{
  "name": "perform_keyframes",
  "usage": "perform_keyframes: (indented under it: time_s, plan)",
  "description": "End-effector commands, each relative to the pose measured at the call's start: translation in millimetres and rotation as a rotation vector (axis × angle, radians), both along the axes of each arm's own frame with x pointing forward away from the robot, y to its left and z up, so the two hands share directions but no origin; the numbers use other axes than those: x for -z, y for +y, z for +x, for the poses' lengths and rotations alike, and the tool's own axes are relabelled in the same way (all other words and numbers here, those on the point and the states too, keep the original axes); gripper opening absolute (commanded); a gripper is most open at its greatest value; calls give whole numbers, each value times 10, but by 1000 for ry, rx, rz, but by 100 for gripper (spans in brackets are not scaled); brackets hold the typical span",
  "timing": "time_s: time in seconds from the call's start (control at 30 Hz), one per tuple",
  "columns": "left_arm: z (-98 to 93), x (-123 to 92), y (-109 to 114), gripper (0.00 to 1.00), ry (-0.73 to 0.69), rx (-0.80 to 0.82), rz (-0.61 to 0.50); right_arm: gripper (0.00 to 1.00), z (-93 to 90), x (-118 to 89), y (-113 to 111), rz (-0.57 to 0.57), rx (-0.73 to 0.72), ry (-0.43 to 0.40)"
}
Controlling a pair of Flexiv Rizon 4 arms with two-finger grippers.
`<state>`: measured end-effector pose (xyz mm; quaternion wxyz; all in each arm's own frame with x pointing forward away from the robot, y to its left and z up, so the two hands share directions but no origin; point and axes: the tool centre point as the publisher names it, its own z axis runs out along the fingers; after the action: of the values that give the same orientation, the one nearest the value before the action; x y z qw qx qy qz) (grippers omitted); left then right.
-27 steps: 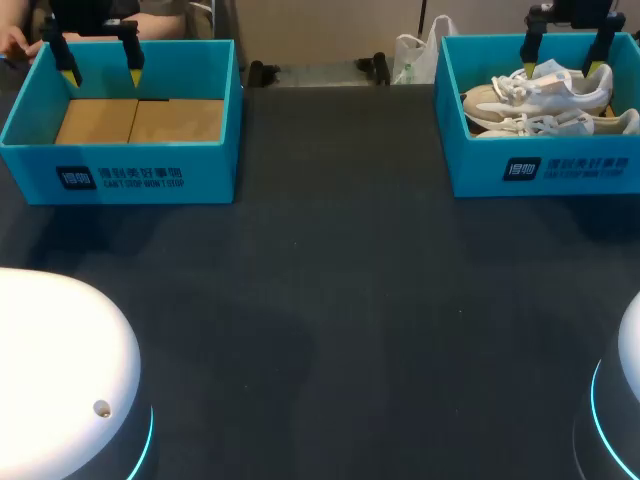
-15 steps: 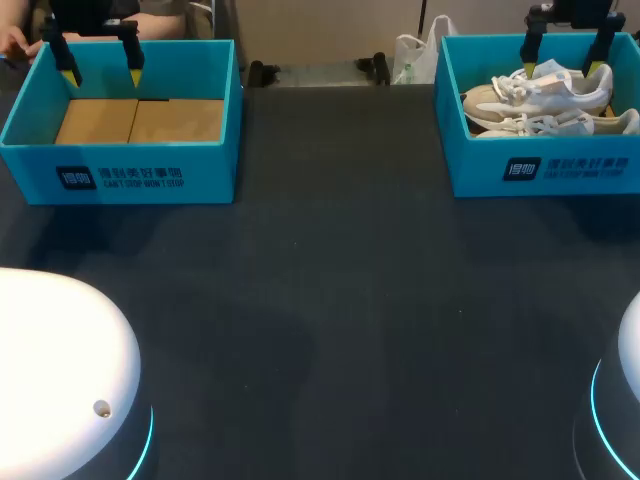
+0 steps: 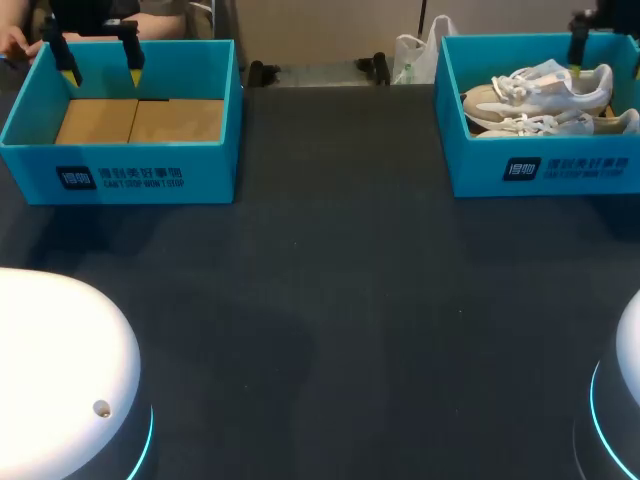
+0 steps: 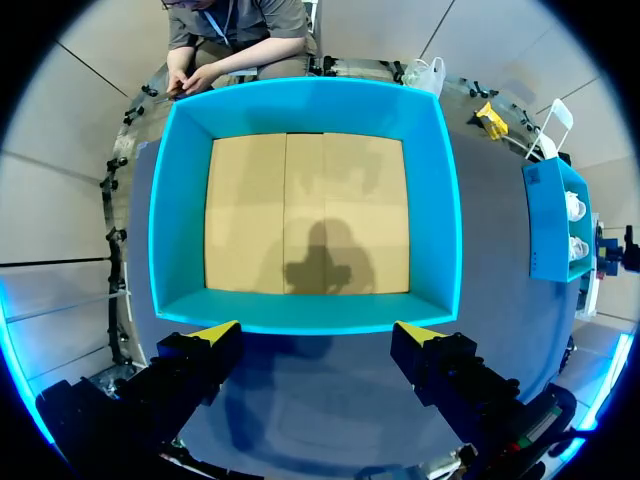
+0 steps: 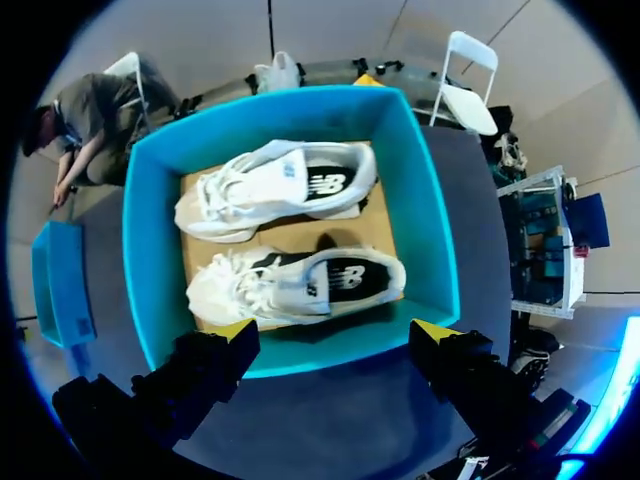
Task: Take the shoe out of the shoebox, open the shoe tongue, remove and reinsert the insole, then place the shoe into the shoebox
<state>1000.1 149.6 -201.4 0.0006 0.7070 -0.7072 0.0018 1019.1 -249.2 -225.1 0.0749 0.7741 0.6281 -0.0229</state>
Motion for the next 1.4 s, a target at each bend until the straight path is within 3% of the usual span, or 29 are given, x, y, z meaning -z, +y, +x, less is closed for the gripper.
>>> perform_keyframes:
  time_s: [0.03, 0.3, 0.33, 0.37, 0.5, 0.87, 1.4]
  plan:
    - [-1, -7, 1, 100, 1, 0, 2, 100, -50, 158, -191, 15, 10, -32]
    - [-1, -7, 1, 100, 1, 0, 2, 100, -43, 430, -448, -10, -4, -5]
    - [-1, -7, 1, 100, 1, 0, 2, 82, -39, 466, -474, -12, -2, -1]
    - [-1, -7, 1, 100, 1, 0, 2, 52, -34, 500, -493, -15, -3, 3]
    - [-1, -7, 1, 100, 1, 0, 2, 44, 5, 616, -566, -22, -4, 12]
    - [-1, -7, 1, 100, 1, 0, 2, 36, 93, 907, -733, -34, -17, 49]
    - [-1, -7, 1, 100, 1, 0, 2, 42, 93, 1153, -826, -43, -40, 44]
